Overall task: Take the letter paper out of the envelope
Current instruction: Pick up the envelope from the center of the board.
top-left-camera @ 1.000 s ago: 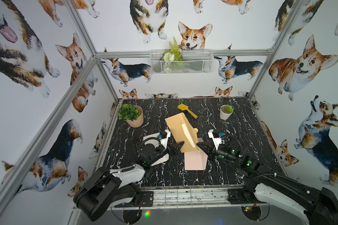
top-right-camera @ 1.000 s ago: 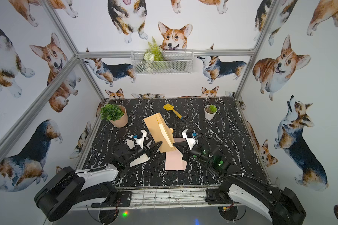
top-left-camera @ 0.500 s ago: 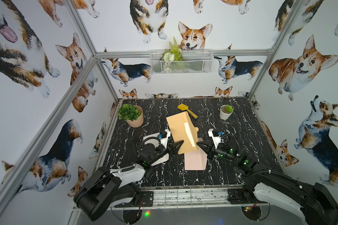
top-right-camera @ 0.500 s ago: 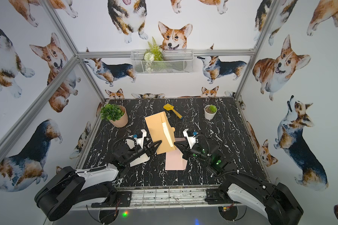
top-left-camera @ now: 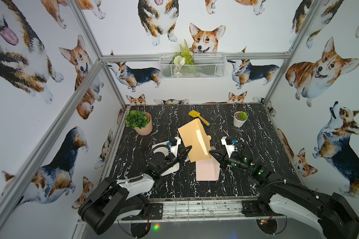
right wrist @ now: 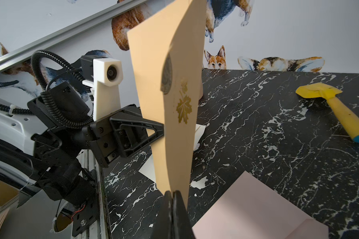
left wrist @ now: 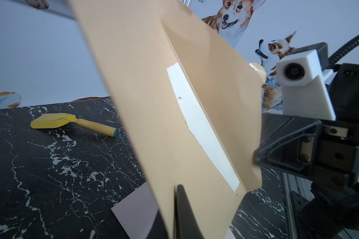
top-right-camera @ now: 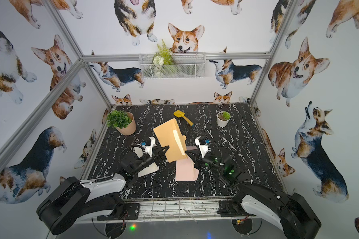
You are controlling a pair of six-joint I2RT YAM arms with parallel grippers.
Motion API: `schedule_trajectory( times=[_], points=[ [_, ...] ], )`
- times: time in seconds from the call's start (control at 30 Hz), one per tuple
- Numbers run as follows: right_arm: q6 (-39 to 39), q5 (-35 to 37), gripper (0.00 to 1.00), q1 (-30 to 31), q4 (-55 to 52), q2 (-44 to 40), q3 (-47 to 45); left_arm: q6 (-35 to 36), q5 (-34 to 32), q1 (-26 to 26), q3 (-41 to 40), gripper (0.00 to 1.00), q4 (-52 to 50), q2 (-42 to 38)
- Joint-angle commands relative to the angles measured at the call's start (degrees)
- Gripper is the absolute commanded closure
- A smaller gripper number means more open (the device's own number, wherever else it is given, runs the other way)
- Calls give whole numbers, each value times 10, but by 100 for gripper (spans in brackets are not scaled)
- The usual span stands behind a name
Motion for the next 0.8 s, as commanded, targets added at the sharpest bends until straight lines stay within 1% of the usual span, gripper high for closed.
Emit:
schedule_trajectory(
  times=[0.0, 0.3, 0.43, 0.6, 0.63, 0.7, 0.73, 0.77],
  points=[
    [9, -7, 100, -1, 29, 1, 2, 0, -10, 2, 6, 100, 4, -1],
    [8, 4, 100, -1, -8, 11, 22, -1, -25, 2, 1, 100, 2, -2],
    [7, 20, 100, -2, -22, 0, 20, 0, -36, 3, -1, 100, 0, -3],
    [-1, 35, 100, -2, -64, -19, 30, 7, -53, 3, -3, 100, -16, -12],
    [-1, 37, 96, -2, -69, -23, 30, 9, -55, 3, -2, 100, -19, -14],
    [-1, 45, 86, -2, -77, -31, 30, 14, -57, 3, -4, 100, -24, -18],
    [-1, 47, 83, -2, -80, -34, 30, 15, -57, 3, -4, 100, -24, -18],
    [-2, 49, 77, -2, -84, -38, 30, 16, -58, 3, -4, 100, -26, -19]
  ],
)
